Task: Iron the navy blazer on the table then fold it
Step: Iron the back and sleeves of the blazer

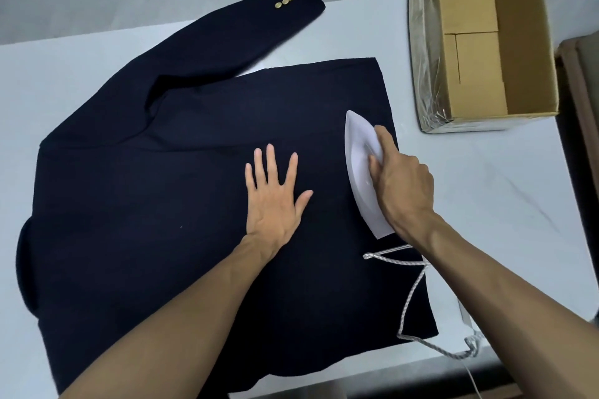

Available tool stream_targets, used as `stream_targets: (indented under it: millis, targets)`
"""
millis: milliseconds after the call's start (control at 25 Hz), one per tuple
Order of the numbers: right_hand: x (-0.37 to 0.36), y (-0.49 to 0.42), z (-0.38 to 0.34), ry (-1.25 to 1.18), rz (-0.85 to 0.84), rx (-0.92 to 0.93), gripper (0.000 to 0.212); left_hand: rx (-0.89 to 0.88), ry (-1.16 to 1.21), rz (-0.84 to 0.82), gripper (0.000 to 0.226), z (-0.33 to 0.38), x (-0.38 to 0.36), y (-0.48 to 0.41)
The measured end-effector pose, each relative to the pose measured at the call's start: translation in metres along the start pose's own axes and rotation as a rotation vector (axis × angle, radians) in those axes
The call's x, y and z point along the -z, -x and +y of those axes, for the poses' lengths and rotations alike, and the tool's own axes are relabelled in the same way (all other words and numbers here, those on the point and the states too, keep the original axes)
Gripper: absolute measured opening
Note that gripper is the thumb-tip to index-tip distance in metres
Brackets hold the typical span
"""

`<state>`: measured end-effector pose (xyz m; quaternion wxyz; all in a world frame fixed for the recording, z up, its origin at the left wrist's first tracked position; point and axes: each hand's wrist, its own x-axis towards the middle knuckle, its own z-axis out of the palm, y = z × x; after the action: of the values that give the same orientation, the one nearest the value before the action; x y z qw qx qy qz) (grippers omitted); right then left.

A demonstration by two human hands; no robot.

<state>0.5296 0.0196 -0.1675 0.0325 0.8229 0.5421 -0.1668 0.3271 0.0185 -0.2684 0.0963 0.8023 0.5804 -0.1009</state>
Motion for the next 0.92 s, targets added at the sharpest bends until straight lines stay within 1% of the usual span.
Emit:
stream_targets:
  millis: [280,480,560,640,720,840,920]
  targets:
    - [0.006,-0.003,0.025,-0.007,-0.004,-0.054,0.046,0.011,0.0,-0.007,0.072,0.002,-0.001,-0.002]
    - [0.011,0.003,0.022,-0.032,-0.03,-0.071,0.047,0.008,-0.019,-0.017,0.071,0.001,0.0,-0.001]
    - [0.013,0.011,0.015,-0.064,-0.033,-0.031,0.048,-0.001,0.001,-0.018,0.07,0.0,0.002,-0.001]
    - [0.01,0.022,0.003,-0.088,-0.071,0.036,0.049,-0.019,0.024,-0.042,0.07,-0.004,0.003,0.0]
    - [0.003,0.028,-0.004,-0.053,-0.1,0.069,0.049,-0.043,0.036,-0.067,0.07,-0.006,0.003,0.0]
    - [0.001,0.021,0.002,-0.047,-0.051,-0.021,0.046,-0.048,0.02,-0.063,0.071,-0.008,0.005,-0.001]
    - [0.008,0.012,0.014,-0.06,-0.025,-0.076,0.045,-0.005,0.016,-0.05,0.073,-0.007,0.005,0.007]
